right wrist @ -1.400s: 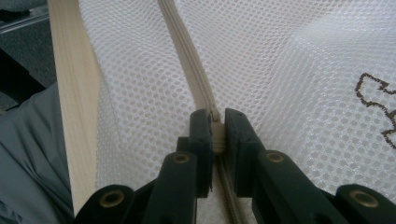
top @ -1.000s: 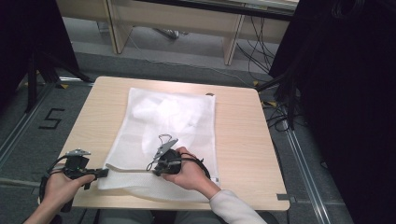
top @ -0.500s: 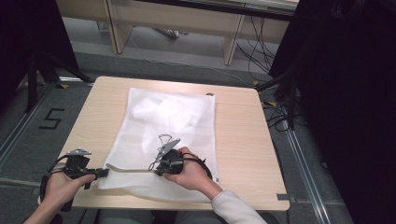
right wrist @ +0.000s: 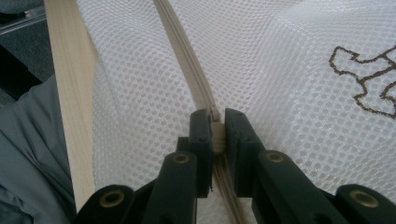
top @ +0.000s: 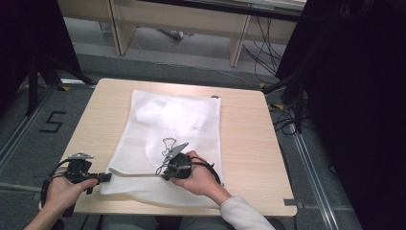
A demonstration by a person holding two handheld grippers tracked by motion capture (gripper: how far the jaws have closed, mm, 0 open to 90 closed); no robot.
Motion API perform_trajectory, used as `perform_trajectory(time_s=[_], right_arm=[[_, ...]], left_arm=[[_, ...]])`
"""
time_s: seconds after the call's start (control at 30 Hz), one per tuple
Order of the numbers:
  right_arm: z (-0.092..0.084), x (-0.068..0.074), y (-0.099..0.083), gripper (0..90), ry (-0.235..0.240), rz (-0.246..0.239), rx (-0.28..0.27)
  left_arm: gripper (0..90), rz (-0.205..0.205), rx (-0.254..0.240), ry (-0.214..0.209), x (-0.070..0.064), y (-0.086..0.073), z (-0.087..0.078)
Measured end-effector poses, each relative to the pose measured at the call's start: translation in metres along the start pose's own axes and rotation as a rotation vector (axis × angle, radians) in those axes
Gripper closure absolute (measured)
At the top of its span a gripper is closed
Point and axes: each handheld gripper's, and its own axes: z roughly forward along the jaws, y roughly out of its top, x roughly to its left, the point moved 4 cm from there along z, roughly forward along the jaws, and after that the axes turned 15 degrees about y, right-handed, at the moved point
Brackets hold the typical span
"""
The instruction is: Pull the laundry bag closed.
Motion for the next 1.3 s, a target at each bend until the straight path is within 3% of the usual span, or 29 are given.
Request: perform_trajectory(time_s=[0.23,0.27,0.3,0.37,0.43,0.47,0.53,0.6,0.77,0.8,0.87,1.3], right_arm=[[-0.004,0.000,-0.004,82.6,0.002,0.013,-0.002],[-0.005,-0.001,-0.004,82.6,0.000,0.008,0.003],[-0.006,-0.001,-0.005,82.6,0.001,0.013,0.002],[-0.007,-0.001,-0.007,82.6,0.004,0.018,0.001],[-0.009,-0.002,-0.009,82.6,0.003,0.018,-0.003],[-0.009,-0.001,-0.009,82.6,0.001,0.021,-0.005],[-0.010,-0.001,-0.010,82.6,-0.001,0.022,-0.006],[-0.010,-0.002,-0.010,82.5,0.009,0.020,-0.005],[-0.012,-0.001,-0.011,82.6,-0.002,0.021,-0.001],[-0.012,-0.001,-0.011,82.5,-0.003,0.021,-0.001],[-0.012,-0.002,-0.012,82.6,0.002,0.021,0.000],[-0.016,-0.002,-0.016,82.6,0.005,0.030,-0.010]], left_arm=[[86.5,0.002,0.001,0.004,0.001,0.000,0.000],[86.5,-0.023,-0.009,0.014,-0.001,0.000,0.002],[86.5,-0.023,-0.009,0.011,-0.001,0.000,0.002],[86.5,0.005,0.002,0.002,0.001,0.000,0.000],[86.5,-0.020,-0.009,0.008,-0.001,0.000,0.001],[86.5,0.008,0.003,0.001,0.001,0.000,0.000],[86.5,-0.020,-0.009,0.013,0.000,0.000,0.001],[86.5,0.006,0.001,0.003,0.001,0.000,0.000],[86.5,0.005,0.000,0.005,0.001,0.000,0.001],[86.5,-0.022,-0.011,0.014,-0.001,0.000,0.002],[86.5,0.009,0.000,0.005,0.001,0.000,0.000],[86.4,0.008,-0.003,0.008,0.001,0.000,0.000]])
